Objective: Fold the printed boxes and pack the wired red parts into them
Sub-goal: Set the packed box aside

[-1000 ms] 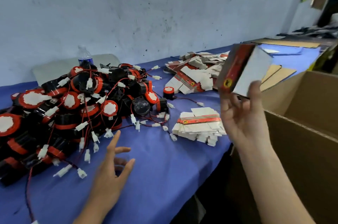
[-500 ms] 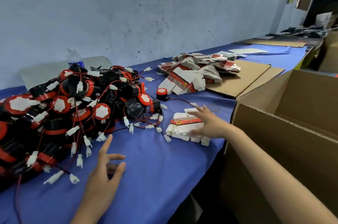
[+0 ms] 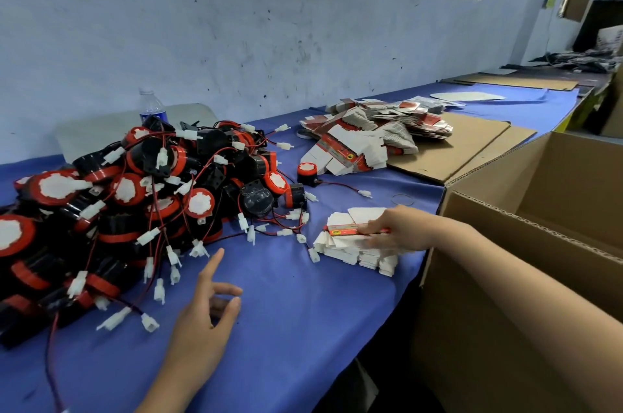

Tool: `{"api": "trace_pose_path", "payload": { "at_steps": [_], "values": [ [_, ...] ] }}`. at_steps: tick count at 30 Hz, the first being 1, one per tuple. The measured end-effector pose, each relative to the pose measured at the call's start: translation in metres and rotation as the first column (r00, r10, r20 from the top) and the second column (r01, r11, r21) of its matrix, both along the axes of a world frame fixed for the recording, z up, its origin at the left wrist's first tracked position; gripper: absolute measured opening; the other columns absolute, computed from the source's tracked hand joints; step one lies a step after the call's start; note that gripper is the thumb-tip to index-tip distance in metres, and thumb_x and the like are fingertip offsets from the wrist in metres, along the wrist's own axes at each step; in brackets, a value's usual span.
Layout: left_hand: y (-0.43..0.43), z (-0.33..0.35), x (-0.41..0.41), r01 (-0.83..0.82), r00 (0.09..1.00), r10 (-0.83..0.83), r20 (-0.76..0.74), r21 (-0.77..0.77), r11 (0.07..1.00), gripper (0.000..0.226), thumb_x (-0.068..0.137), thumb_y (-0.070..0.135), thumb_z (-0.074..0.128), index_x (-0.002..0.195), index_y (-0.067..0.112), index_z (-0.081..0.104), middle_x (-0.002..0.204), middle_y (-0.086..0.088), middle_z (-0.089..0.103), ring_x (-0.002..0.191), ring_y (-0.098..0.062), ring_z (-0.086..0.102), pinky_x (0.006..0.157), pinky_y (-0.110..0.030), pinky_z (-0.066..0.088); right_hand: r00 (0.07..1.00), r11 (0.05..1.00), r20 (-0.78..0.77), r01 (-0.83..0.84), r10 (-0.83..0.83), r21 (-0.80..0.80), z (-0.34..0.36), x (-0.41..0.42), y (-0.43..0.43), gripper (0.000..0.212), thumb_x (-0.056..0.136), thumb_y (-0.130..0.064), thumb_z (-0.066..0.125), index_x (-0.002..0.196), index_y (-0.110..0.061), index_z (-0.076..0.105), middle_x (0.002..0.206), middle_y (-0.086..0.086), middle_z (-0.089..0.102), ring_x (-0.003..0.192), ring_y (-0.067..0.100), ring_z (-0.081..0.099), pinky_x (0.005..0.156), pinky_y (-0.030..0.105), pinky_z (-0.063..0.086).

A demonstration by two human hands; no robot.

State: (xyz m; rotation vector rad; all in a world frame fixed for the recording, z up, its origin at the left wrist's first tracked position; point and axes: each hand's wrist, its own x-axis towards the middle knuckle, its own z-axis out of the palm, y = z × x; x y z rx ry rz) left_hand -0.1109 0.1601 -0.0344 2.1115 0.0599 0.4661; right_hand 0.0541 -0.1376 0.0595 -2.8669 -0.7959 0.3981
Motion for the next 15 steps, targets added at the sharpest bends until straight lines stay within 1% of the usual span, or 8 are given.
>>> {"api": "trace_pose_path", "payload": {
  "at_steps": [1, 2, 5, 8, 11, 13, 14, 15],
  "values": [
    [0.0, 0.0, -0.001, 0.002, 1.0, -0.002, -0.006, -0.004, 1.0, 0.072, 0.094, 0.011, 0.057, 0.131, 0.061, 0.02, 0.1, 0.007, 0.065, 0.078, -0.007, 0.064, 0.07, -0.019, 0.049, 0.999, 0.999, 0.043, -0.03, 0.029, 0.037, 0.005, 0.001, 0.0, 0.025, 0.095, -0.032, 0.054, 0.112, -0.022, 0.07, 0.09, 0.001, 0.065, 0.073, 0.019, 0.055, 0.068, 0.032, 0.045],
    [0.0, 0.0, -0.001, 0.004, 1.0, -0.004, -0.01, -0.01, 1.0, 0.072, 0.094, 0.01, 0.057, 0.131, 0.06, 0.021, 0.1, 0.006, 0.065, 0.078, -0.006, 0.064, 0.07, -0.018, 0.048, 0.993, 0.997, 0.109, -0.052, 0.046, 0.052, 0.01, 0.003, 0.0, 0.023, 0.095, -0.02, 0.051, 0.106, -0.018, 0.072, 0.086, 0.002, 0.066, 0.071, 0.019, 0.054, 0.066, 0.033, 0.045],
    [0.001, 0.0, -0.002, -0.002, 1.0, 0.001, -0.022, -0.018, 1.0, 0.07, 0.094, 0.011, 0.057, 0.13, 0.059, 0.021, 0.099, 0.005, 0.066, 0.079, -0.006, 0.065, 0.071, -0.016, 0.047, 0.917, 0.996, 0.389, -0.085, 0.09, -0.03, 0.027, 0.007, -0.002, 0.036, 0.097, -0.006, 0.043, 0.116, -0.025, 0.067, 0.116, -0.007, 0.066, 0.105, 0.018, 0.059, 0.086, 0.038, 0.049],
    [0.001, 0.0, 0.0, -0.004, 0.999, 0.003, -0.034, -0.012, 1.0, 0.069, 0.094, 0.012, 0.058, 0.13, 0.06, 0.022, 0.099, 0.007, 0.066, 0.081, -0.006, 0.065, 0.071, -0.017, 0.047, 0.762, 0.993, 0.638, -0.112, 0.112, -0.04, 0.045, 0.011, -0.004, 0.039, 0.097, -0.001, 0.042, 0.117, -0.025, 0.065, 0.122, -0.006, 0.063, 0.114, 0.02, 0.056, 0.098, 0.044, 0.041],
    [0.002, -0.002, 0.001, -0.006, 0.999, 0.006, -0.045, -0.003, 1.0, 0.068, 0.094, 0.013, 0.058, 0.131, 0.059, 0.024, 0.097, 0.009, 0.066, 0.083, -0.01, 0.065, 0.072, -0.02, 0.049, 0.618, 0.949, 0.776, -0.152, -0.128, 0.277, 0.073, 0.002, -0.004, 0.031, 0.093, 0.005, 0.044, 0.105, -0.009, 0.069, 0.107, 0.008, 0.069, 0.1, 0.031, 0.063, 0.09, 0.05, 0.043],
    [0.003, -0.004, 0.002, -0.01, 0.999, 0.009, -0.045, -0.015, 1.0, 0.063, 0.094, 0.015, 0.058, 0.133, 0.055, 0.03, 0.097, 0.012, 0.066, 0.084, -0.009, 0.065, 0.073, -0.022, 0.051, 0.572, 0.809, 0.738, -0.202, -0.36, 0.552, 0.087, -0.01, -0.001, 0.018, 0.092, 0.001, 0.048, 0.093, -0.003, 0.065, 0.085, 0.009, 0.069, 0.08, 0.028, 0.063, 0.073, 0.041, 0.046],
    [0.003, -0.005, 0.002, -0.008, 0.999, 0.007, -0.041, -0.029, 1.0, 0.06, 0.094, 0.016, 0.059, 0.135, 0.052, 0.032, 0.098, 0.016, 0.065, 0.083, -0.009, 0.065, 0.072, -0.022, 0.051, 0.63, 0.685, 0.63, -0.205, -0.454, 0.699, 0.09, -0.018, 0.005, 0.012, 0.092, -0.001, 0.05, 0.089, -0.004, 0.061, 0.075, 0.004, 0.065, 0.072, 0.019, 0.06, 0.065, 0.035, 0.044],
    [0.002, -0.004, 0.002, -0.004, 0.999, 0.003, -0.035, -0.049, 0.999, 0.059, 0.093, 0.019, 0.059, 0.136, 0.05, 0.034, 0.1, 0.021, 0.064, 0.083, -0.007, 0.064, 0.071, -0.02, 0.051, 0.745, 0.525, 0.455, -0.166, -0.488, 0.835, 0.088, -0.027, 0.014, 0.009, 0.092, -0.003, 0.051, 0.089, -0.006, 0.058, 0.07, -0.002, 0.061, 0.066, 0.009, 0.057, 0.061, 0.031, 0.042]
  ]
}}
